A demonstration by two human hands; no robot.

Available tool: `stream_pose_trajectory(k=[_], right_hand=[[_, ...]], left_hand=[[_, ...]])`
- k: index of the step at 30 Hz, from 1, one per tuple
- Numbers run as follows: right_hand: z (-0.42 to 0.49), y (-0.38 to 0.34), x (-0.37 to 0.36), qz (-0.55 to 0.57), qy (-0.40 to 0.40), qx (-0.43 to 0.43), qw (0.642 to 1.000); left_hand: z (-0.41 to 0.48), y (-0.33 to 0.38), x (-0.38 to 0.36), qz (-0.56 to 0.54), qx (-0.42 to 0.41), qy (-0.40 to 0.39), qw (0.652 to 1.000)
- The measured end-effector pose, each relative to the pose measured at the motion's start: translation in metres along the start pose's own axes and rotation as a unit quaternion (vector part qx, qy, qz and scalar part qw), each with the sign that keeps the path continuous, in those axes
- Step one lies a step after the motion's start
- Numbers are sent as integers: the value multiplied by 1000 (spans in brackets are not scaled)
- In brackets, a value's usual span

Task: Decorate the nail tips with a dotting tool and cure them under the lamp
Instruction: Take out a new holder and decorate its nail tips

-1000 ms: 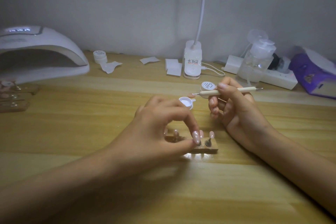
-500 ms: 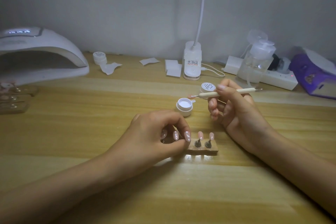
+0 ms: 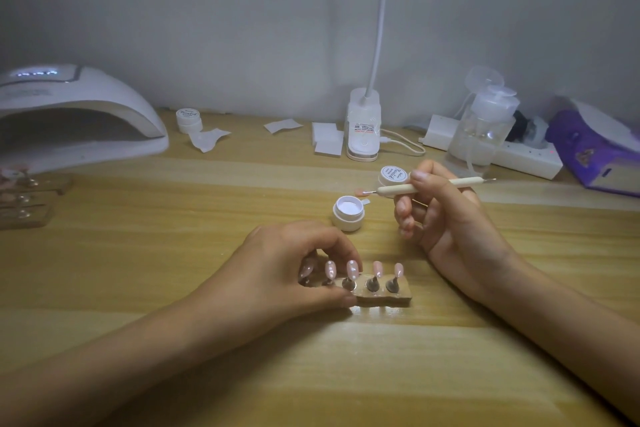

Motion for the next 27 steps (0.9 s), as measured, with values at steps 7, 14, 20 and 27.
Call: stream_pose_trajectory(k=[7,14,20,27], right_hand=[[0,0,-1,4,3,0,1000],[1,0,0,11,2,3,1000],[2,0,2,18,16,11,1000],[3,-6,2,-85,23,87,992]], left_hand=[[1,3,4,30,4,-26,999],[4,15,-3,102,-55,22,993],[5,15,-5,85,-56,24,994],[4,19,-5,98,-68,29,992]])
Point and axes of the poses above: each hand's wrist, its own z-axis towards the middle knuckle, its own x-axis out of the back of the hand, y = z × x, the point moved 3 cm from there along z, towards the middle knuckle, and after that the axes turned 6 degrees about -y, right-handed, at the moved point
